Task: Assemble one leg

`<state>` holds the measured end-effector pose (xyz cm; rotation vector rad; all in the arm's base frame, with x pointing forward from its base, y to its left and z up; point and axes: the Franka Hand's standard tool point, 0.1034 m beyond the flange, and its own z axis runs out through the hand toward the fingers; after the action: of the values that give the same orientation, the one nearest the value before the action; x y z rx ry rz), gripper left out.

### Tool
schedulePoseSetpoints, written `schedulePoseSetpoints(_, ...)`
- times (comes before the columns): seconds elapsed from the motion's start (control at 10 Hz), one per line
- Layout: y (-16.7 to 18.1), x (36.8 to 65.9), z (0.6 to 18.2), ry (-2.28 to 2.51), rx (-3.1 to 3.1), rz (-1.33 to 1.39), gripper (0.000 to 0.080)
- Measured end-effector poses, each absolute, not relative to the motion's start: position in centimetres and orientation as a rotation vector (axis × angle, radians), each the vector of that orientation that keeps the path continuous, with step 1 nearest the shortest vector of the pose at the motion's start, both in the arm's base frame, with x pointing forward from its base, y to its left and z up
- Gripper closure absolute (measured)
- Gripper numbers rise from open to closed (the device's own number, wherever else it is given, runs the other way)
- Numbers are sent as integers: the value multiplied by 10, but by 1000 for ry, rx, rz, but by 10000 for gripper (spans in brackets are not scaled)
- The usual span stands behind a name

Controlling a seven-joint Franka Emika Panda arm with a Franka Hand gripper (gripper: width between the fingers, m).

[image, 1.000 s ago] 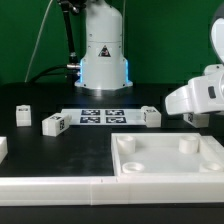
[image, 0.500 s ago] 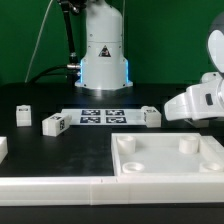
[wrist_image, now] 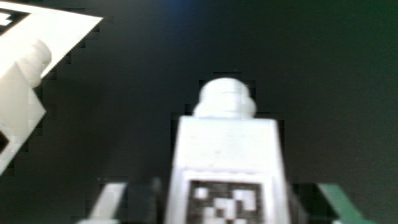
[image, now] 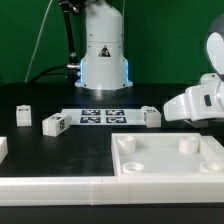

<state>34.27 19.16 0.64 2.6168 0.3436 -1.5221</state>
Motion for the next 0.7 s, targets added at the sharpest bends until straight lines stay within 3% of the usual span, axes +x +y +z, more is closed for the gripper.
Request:
schedulePoseSetpoints(0.1,192,343,6,344,2617,-1522,514)
schedulePoseSetpoints(0.7,191,344,8,343,2619,-1519,512)
